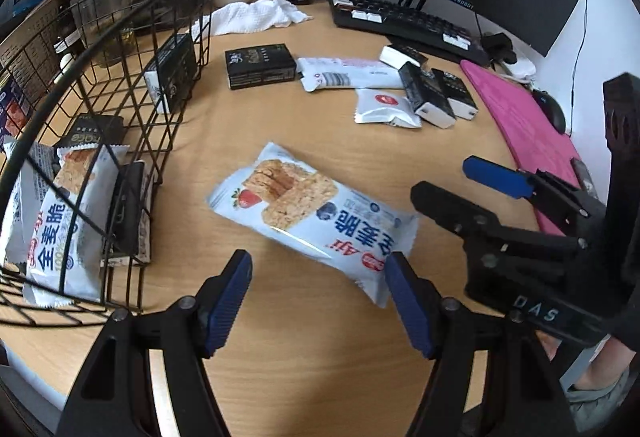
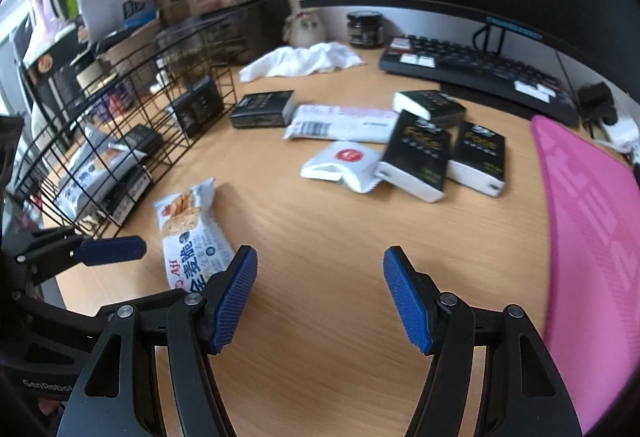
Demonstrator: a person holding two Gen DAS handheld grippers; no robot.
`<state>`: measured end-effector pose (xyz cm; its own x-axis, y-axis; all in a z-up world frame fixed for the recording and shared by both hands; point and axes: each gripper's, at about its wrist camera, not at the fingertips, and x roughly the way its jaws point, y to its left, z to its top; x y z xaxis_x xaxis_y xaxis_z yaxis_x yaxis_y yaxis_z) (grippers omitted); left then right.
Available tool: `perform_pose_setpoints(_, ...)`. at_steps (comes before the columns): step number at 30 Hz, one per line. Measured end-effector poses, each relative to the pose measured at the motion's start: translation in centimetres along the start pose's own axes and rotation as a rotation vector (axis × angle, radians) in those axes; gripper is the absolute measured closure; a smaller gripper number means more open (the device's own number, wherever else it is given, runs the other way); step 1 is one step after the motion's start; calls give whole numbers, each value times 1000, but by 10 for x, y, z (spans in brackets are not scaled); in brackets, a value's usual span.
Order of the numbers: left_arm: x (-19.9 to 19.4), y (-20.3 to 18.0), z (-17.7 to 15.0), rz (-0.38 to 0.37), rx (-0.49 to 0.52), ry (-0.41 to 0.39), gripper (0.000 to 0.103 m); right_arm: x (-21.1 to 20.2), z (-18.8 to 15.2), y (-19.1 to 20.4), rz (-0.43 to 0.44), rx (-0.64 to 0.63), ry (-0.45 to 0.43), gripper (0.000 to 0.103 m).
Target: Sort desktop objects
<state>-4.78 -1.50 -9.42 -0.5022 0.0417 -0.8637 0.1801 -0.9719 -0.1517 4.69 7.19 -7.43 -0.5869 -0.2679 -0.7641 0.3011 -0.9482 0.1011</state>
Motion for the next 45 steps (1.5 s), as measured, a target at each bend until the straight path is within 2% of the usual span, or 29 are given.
perform_pose_setpoints(10, -1, 4, 13, -20, 4, -17, 29, 7, -11, 3, 25, -33, 44, 38)
perform_pose_setpoints(13, -3, 0, 16, -19, 13, -26, 29, 5, -13, 6, 69, -67, 64, 38)
perform_pose_setpoints(17, -3, -8, 21, -38, 31, -29, 29, 0, -14, 4, 51, -86, 73, 38)
perform_pose_setpoints(24, 12, -16, 36, -38, 41, -20, 29, -25, -3, -34, -14, 2, 23, 38)
perform_pose_setpoints(29, 26, -18, 41, -42, 62, 2, 29, -26, 3, -57, -45, 88, -2, 38)
perform_pose_setpoints(33, 34, -13, 48, -46, 34, 6, 29, -16, 13, -68, -34, 164, -25, 38)
perform_pose_setpoints(45, 43, -9, 51, -38, 70, 15, 29, 41, 56, -74, -29, 241, -3, 38)
